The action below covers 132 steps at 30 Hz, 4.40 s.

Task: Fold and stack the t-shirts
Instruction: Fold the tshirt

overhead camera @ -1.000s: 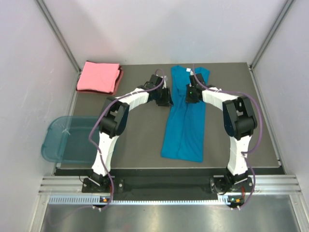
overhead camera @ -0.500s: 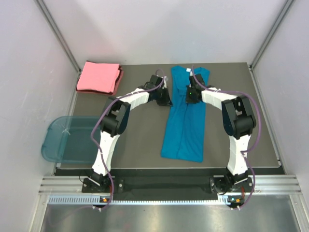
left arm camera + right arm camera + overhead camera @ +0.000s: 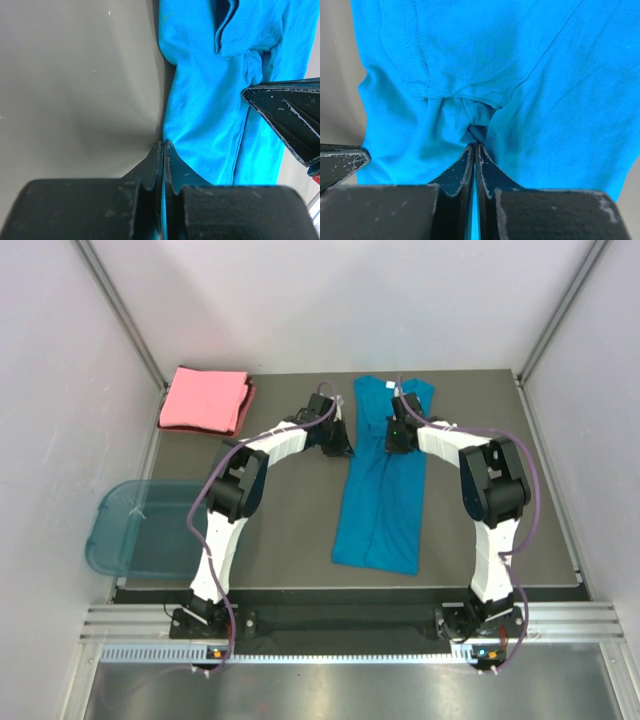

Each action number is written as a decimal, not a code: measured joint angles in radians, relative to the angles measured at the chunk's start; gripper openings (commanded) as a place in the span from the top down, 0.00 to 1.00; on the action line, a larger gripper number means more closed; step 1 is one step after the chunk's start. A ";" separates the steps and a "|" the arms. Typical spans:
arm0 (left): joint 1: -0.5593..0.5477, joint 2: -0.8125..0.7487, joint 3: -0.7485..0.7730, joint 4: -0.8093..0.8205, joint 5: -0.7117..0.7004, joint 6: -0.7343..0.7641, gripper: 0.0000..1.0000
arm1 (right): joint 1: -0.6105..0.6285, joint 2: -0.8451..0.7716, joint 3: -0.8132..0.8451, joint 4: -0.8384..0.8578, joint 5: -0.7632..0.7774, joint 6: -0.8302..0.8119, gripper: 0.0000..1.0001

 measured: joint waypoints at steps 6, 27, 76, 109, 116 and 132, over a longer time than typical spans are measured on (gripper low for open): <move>0.001 -0.003 0.005 -0.005 0.006 -0.005 0.64 | 0.000 -0.001 0.001 -0.004 -0.019 -0.006 0.86; -0.011 -0.724 -0.735 -0.156 0.040 0.071 0.53 | -0.005 -0.835 -0.571 -0.256 -0.202 0.097 0.42; -0.311 -0.814 -1.074 0.097 0.113 -0.244 1.00 | 0.180 -1.365 -1.080 -0.439 -0.161 0.369 1.00; -0.101 -0.443 -0.411 -0.132 0.142 -0.163 1.00 | 0.042 -0.805 -0.524 -0.434 -0.005 0.119 1.00; -0.016 -0.227 -0.154 -0.186 0.174 -0.109 1.00 | -0.070 -0.583 -0.326 -0.404 -0.025 0.032 1.00; 0.094 0.051 0.168 -0.063 0.316 -0.154 1.00 | -0.218 -0.213 0.019 -0.344 -0.143 -0.042 0.98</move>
